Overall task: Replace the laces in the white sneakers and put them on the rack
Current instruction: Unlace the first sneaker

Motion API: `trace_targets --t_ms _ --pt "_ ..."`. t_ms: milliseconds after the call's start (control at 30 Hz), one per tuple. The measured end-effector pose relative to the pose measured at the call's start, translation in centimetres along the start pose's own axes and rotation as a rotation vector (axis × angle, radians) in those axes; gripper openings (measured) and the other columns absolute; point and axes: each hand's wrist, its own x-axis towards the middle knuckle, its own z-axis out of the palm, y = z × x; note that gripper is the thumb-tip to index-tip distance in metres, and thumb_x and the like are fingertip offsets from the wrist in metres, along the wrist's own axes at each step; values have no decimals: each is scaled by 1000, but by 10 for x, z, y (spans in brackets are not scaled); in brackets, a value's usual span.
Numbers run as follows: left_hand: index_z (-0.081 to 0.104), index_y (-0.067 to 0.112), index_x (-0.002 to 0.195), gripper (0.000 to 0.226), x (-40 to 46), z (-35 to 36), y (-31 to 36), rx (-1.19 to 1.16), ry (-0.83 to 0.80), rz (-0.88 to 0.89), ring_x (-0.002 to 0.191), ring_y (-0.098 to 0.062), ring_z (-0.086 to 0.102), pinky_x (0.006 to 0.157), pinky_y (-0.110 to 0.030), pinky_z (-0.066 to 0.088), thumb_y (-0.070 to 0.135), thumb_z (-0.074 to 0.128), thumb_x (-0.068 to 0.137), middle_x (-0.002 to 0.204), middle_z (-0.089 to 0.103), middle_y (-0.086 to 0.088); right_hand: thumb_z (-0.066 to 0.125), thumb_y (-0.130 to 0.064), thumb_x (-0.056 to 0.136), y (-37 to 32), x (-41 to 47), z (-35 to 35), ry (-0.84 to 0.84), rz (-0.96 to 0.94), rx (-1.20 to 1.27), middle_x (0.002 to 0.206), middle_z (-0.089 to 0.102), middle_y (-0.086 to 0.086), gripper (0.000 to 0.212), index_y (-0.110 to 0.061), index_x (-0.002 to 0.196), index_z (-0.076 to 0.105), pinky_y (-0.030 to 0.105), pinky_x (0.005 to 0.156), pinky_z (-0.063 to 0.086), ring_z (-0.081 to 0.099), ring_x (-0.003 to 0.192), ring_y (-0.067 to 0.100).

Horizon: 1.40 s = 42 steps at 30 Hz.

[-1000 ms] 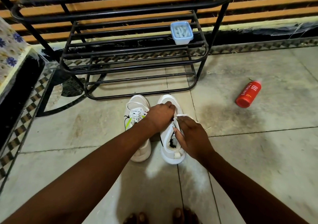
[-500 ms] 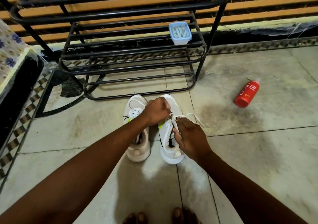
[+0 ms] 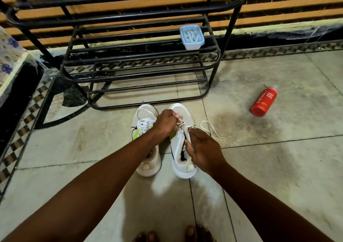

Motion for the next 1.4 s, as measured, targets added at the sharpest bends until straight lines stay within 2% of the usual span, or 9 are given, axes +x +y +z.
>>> trace_targets --t_ms 167,400,567,667,800,967,1067,1267,1400 --pt "63 19 63 43 -1 -7 4 260 -113 119 76 -24 68 73 -32 49 51 69 91 72 71 -5 37 -43 101 0 4 1 -13 -18 7 125 67 6 51 -9 125 67 36 81 60 65 116 23" --pt "58 12 60 37 -4 -18 10 -465 15 -128 39 -8 49 53 -24 38 6 62 96 46 55 5 46 -40 99 0 6 4 -10 -32 -33 116 69 4 40 -12 114 70 34 86 56 65 113 23" --pt "61 26 92 10 0 -28 3 459 -16 232 90 -20 65 74 -35 52 33 69 92 90 71 2 48 -40 98 0 7 8 -2 -47 -68 111 70 6 37 -12 106 71 34 83 55 66 109 24" --pt "70 33 79 13 3 -29 5 580 -39 283 105 -26 63 83 -37 54 32 81 86 87 69 7 46 -41 98 -1 7 8 -14 -43 -69 113 70 6 40 -12 108 71 34 84 56 65 110 24" --pt "65 30 81 15 -1 -22 -3 503 -93 366 109 -24 47 94 -38 42 33 77 90 96 55 6 43 -43 100 -2 7 8 -13 -29 -79 114 70 5 42 -12 109 71 34 82 56 65 112 22" --pt "53 18 83 21 -8 -28 -3 -25 65 309 86 -15 69 68 -39 56 9 58 101 76 72 16 37 -46 102 -2 6 9 -16 -6 -76 122 69 5 48 -13 114 70 36 83 57 63 120 21" --pt "51 7 86 20 -13 -37 6 -219 119 333 72 -28 65 64 -38 49 11 55 105 82 75 7 40 -45 101 -2 7 9 -29 -2 -76 123 69 4 46 -13 115 69 37 83 58 63 120 21" --pt "44 12 99 11 -16 -32 -5 312 -77 631 76 -21 51 65 -36 39 4 52 99 83 53 6 45 -44 99 -5 7 6 -26 0 -80 115 69 3 41 -13 108 70 35 79 57 66 112 21" --pt "60 13 102 10 -11 -27 -3 575 -134 547 95 -20 59 82 -35 48 21 63 98 104 49 0 43 -45 99 -7 8 3 -14 -4 -110 114 69 2 42 -14 107 70 30 75 54 68 105 20"
